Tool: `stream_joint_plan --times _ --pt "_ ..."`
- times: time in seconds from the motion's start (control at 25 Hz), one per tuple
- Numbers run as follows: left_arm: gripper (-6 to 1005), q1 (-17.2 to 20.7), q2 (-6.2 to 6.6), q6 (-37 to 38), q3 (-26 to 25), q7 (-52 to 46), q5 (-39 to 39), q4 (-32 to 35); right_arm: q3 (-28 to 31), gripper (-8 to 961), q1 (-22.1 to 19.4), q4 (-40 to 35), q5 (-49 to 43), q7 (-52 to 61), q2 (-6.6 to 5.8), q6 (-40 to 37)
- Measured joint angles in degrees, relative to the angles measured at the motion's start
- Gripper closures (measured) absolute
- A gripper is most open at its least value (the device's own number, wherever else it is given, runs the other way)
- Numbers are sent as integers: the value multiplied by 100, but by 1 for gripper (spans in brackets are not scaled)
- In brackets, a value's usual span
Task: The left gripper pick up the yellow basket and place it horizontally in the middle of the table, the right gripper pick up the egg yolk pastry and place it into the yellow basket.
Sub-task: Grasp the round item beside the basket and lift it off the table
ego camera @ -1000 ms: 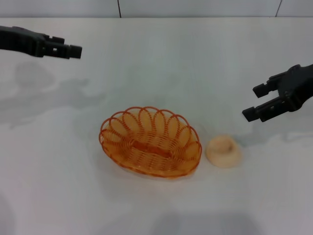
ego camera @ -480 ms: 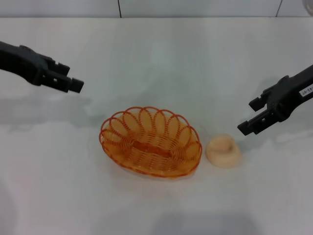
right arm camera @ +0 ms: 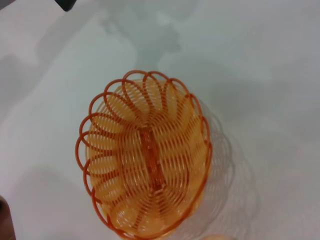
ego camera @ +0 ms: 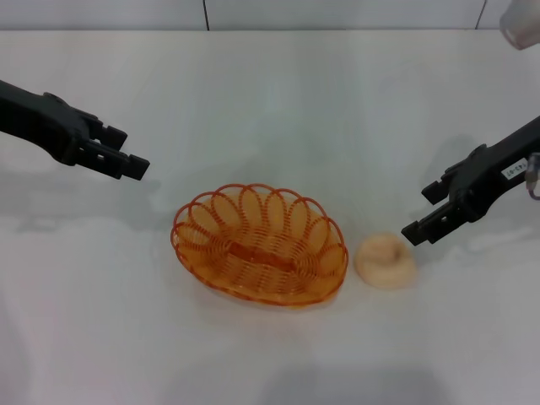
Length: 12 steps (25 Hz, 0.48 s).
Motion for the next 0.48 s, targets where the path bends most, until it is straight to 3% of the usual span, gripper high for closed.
stream_joint_plan --times 0.48 --pt "270 0 -133 -14 10 1 5 -7 -569 129 92 600 34 18 21 587"
